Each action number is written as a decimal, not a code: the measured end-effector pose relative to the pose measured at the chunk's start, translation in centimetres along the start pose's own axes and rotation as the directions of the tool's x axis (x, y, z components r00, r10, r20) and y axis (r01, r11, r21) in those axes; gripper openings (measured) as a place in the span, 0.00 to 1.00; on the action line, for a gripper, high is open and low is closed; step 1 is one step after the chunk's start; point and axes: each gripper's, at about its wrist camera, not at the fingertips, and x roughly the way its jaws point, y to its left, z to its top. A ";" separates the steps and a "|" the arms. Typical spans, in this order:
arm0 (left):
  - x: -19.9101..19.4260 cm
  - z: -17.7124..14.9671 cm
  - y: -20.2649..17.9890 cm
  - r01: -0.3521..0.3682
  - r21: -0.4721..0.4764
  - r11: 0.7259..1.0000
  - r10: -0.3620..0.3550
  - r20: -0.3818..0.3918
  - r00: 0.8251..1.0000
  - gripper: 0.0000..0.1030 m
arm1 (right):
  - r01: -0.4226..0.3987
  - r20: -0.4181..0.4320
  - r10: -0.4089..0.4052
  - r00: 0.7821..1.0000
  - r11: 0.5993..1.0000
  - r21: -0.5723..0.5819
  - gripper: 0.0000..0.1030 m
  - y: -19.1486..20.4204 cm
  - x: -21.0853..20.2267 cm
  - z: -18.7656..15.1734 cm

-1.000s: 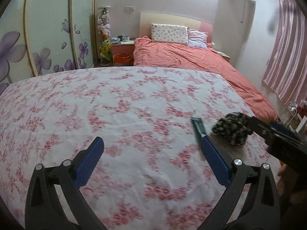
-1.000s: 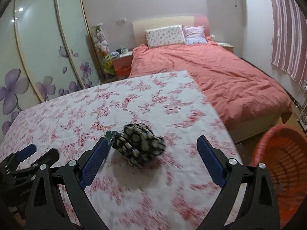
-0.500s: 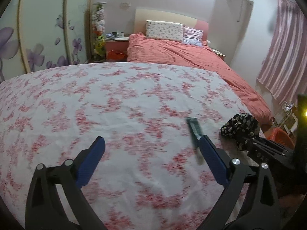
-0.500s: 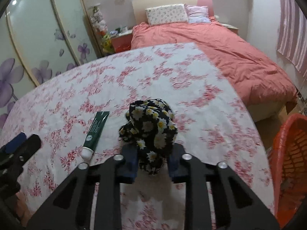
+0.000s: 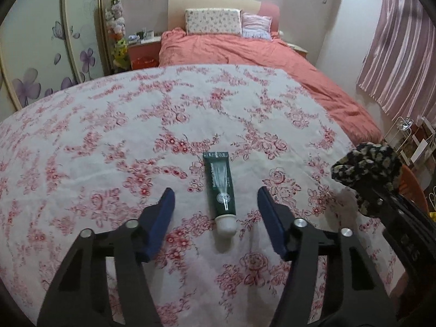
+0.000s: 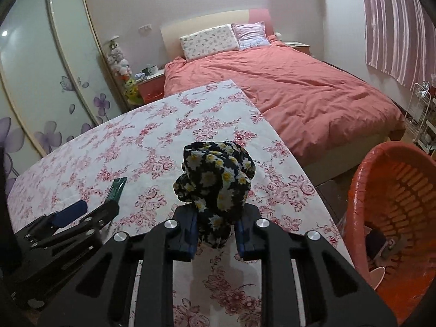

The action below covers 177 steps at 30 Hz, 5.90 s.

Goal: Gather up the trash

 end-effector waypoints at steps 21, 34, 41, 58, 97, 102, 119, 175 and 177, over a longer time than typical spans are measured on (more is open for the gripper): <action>1.1 0.7 -0.6 -0.045 0.020 0.999 0.045 -0.012 0.999 0.20 | 0.012 -0.038 -0.011 0.999 1.000 0.021 0.21 -0.5 0.6 -0.2; -2.2 -0.4 -0.6 0.061 0.023 0.998 -0.062 0.036 0.997 0.20 | -0.022 0.014 0.022 1.000 0.999 0.045 0.21 -1.6 -2.7 -0.5; -6.4 -0.4 -2.9 0.132 0.058 0.990 -0.138 0.098 0.986 0.20 | -0.035 0.080 0.031 0.996 0.998 0.049 0.21 -2.4 -6.0 -0.6; -14.8 -1.2 -13.5 0.356 0.217 0.909 -0.393 0.158 0.906 0.20 | 0.116 0.302 -0.151 0.941 0.985 0.130 0.21 -9.5 -14.8 -1.0; -8.4 -3.8 -29.4 0.461 0.349 0.816 -0.476 -0.049 0.878 0.29 | 0.130 0.299 -0.232 0.926 0.937 0.325 0.38 -21.2 -15.0 -2.2; -7.7 -3.7 -28.7 0.433 0.329 0.839 -0.444 -0.046 0.895 0.36 | 0.138 0.284 -0.236 0.929 0.935 0.328 0.49 -21.2 -14.9 -2.4; -18.2 -5.8 -16.3 0.228 0.236 0.945 -0.285 0.245 0.927 0.92 | 0.369 0.491 -0.404 0.771 0.913 0.172 0.95 -12.2 -23.6 -4.6; -29.4 -24.1 -2.6 -0.153 -0.054 0.987 0.162 0.378 0.911 0.96 | 0.447 0.325 -0.449 0.832 0.890 0.086 0.98 -0.5 -26.3 -17.1; -29.4 -24.2 -2.9 -0.145 -0.049 0.988 0.153 0.378 0.913 0.96 | 0.449 0.323 -0.452 0.832 0.889 0.088 0.98 -0.6 -26.3 -17.2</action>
